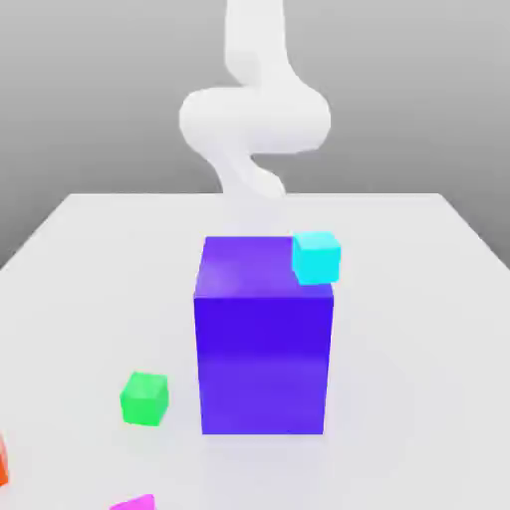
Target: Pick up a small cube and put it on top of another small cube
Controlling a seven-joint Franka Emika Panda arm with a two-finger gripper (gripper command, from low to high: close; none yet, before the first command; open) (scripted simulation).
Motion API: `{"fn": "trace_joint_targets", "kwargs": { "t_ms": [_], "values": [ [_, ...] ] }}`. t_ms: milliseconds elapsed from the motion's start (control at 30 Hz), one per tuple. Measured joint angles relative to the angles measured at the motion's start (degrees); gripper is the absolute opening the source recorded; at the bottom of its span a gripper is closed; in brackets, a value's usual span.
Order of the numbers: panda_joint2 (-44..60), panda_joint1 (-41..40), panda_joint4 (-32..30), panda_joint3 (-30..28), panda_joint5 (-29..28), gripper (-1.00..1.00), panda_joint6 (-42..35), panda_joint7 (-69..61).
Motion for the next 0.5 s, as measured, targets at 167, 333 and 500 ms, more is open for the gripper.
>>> {"fn": "trace_joint_targets", "kwargs": {
  "t_ms": [167, 333, 500],
  "values": [
    [10.72, -3.43, 0.73, 1.25, 0.2, 0.0, 2.86, 8.43],
    [21.11, -6.46, 1.44, 2.35, -0.16, 0.0, 5.63, 16.99],
    [31.51, -8.75, 2.15, 2.77, -1.02, 0.0, 8.4, 25.88]
  ]
}}
